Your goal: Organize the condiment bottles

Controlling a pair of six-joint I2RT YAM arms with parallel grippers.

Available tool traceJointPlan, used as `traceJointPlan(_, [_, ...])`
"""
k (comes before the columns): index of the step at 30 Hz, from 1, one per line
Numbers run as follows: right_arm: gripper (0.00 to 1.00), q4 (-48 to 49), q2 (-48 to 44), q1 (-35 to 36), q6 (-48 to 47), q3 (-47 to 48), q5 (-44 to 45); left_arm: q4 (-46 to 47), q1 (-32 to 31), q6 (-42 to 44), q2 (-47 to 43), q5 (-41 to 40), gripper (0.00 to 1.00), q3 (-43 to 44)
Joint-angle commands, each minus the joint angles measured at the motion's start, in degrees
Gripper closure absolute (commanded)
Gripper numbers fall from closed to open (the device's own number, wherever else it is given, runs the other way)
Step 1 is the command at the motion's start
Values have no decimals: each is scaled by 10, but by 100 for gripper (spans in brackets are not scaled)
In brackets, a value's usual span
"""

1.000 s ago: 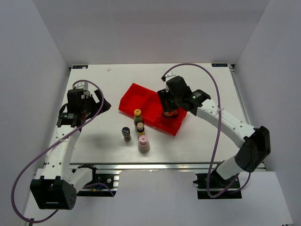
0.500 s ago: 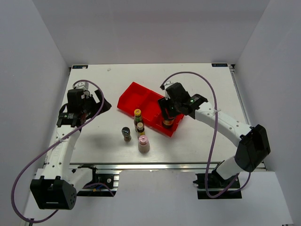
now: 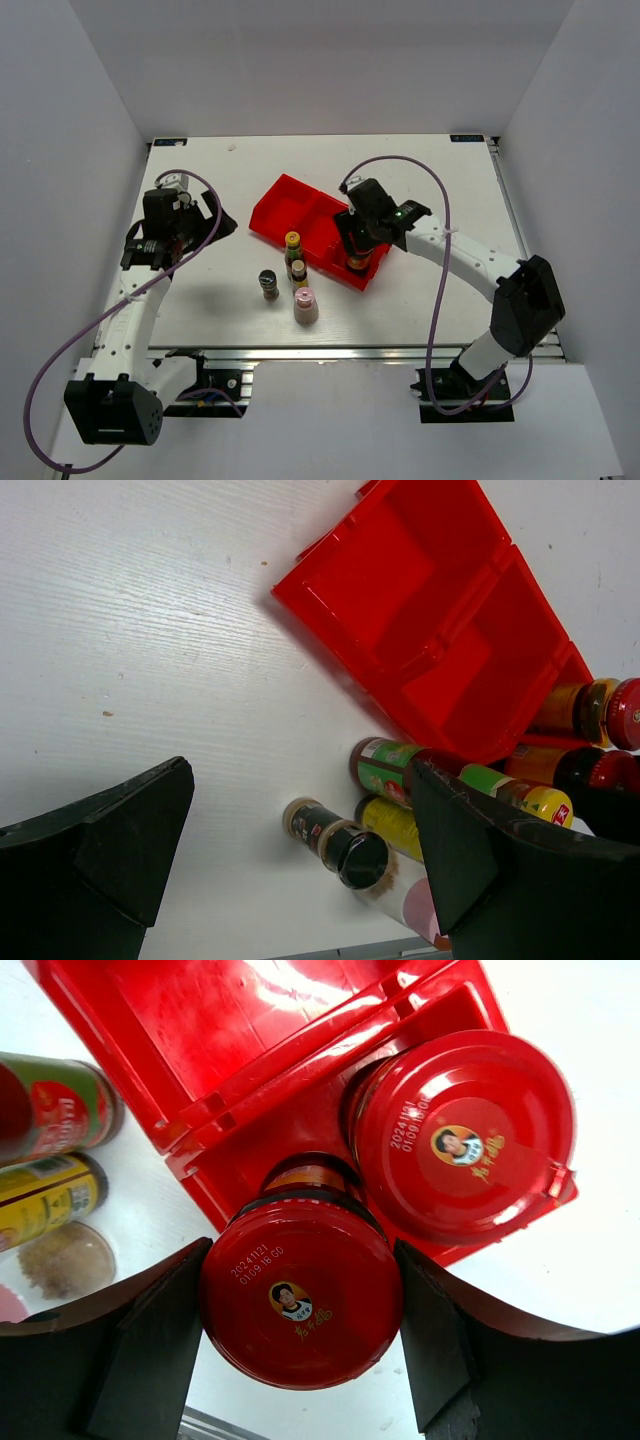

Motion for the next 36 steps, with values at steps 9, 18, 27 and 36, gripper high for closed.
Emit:
traceJointPlan(9, [11,40,-25,2,15,3,-6,3,2,9,-2,18,0,5])
traceJointPlan(18, [11,33,-93,3,-7,10,-58,-7,2,3,9,21,0,19])
traceJointPlan(27, [11,64,-90,66,-36,51,-94,-19,1,-12,-1,36,0,-7])
traceJointPlan(36, [11,96,11,119,-16,121,-127,-33,0,-17,-15,22,0,-17])
